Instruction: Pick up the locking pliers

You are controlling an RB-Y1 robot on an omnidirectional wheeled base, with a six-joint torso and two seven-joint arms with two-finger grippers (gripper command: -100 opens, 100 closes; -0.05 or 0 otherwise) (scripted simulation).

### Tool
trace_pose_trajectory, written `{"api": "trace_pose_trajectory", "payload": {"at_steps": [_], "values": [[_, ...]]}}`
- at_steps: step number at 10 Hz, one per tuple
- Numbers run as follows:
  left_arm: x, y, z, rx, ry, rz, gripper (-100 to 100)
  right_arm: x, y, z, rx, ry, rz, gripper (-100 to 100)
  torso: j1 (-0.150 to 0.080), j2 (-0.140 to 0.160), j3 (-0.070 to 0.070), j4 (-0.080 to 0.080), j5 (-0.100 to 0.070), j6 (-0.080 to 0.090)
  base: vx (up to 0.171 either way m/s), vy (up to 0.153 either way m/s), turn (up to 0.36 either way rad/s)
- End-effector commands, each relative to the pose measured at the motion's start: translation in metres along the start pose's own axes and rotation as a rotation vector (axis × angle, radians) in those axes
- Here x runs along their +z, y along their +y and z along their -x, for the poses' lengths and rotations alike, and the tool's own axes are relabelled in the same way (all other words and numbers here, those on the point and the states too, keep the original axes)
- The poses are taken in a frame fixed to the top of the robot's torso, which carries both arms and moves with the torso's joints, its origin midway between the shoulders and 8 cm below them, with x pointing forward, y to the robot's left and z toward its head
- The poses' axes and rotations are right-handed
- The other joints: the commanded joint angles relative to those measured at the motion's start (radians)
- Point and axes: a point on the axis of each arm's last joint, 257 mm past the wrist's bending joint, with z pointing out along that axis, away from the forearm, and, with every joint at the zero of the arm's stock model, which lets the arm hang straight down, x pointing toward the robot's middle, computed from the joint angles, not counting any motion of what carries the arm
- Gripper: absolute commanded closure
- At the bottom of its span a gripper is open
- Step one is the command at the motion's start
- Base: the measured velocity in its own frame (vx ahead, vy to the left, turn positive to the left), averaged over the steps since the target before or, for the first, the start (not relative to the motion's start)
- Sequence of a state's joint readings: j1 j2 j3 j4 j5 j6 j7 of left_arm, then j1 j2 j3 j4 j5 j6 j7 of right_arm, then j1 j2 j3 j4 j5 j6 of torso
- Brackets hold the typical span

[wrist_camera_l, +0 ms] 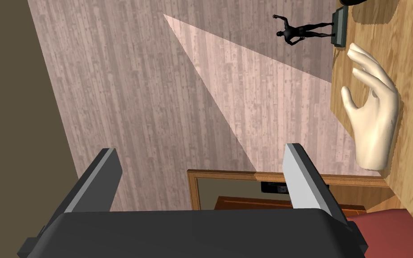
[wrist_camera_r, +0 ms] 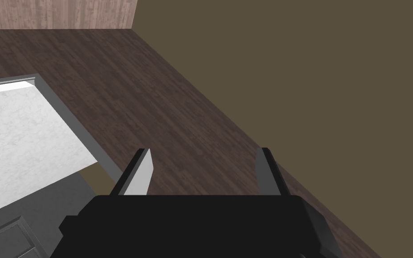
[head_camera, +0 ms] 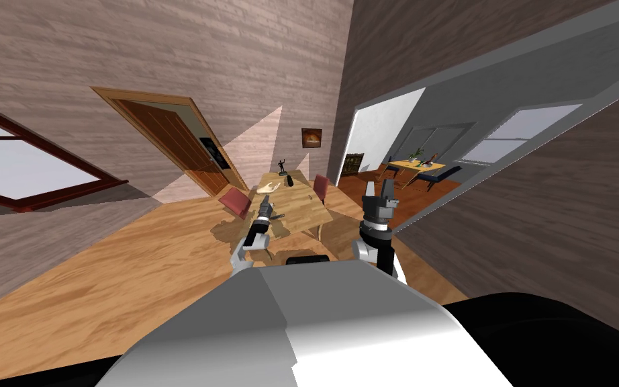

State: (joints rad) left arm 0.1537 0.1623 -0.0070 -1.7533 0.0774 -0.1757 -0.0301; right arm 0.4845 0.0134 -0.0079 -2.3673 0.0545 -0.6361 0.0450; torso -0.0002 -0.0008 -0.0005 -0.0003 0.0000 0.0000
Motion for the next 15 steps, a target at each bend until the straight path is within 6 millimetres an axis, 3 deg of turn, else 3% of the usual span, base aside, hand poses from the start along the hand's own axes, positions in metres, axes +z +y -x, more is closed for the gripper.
{"api": "trace_pose_trajectory", "payload": {"at_steps": [1,8,9,14,15], "values": [[0.009,0.014,0.000,-0.011,0.000,0.032,-100,0.000,0.000,0.000,0.000,0.000,0.000,0,0.000,0.000,0.000,0.000,0.000,0.000,0.007,-0.007,0.027],[0.026,0.075,-0.001,-0.045,-0.005,0.173,-100,0.000,0.000,0.000,0.000,0.000,0.000,0,0.000,0.000,0.000,0.000,0.000,0.000,0.009,-0.007,0.021],[0.036,0.079,-0.003,-0.058,-0.005,0.187,-100,0.000,0.000,0.000,0.000,0.000,0.000,0,0.000,0.000,0.000,0.000,0.000,0.000,0.009,-0.009,0.041],[0.040,0.126,-0.005,-0.084,-0.011,0.301,-100,0.000,0.000,0.000,0.000,0.000,0.000,0,0.000,0.000,0.000,0.000,0.000,0.000,0.006,-0.008,0.020],[0.049,0.127,-0.008,-0.098,-0.010,0.314,-100,0.000,0.000,0.000,0.000,0.000,0.000,0,0.000,0.000,0.000,0.000,0.000,0.000,0.004,-0.009,0.032]]}}
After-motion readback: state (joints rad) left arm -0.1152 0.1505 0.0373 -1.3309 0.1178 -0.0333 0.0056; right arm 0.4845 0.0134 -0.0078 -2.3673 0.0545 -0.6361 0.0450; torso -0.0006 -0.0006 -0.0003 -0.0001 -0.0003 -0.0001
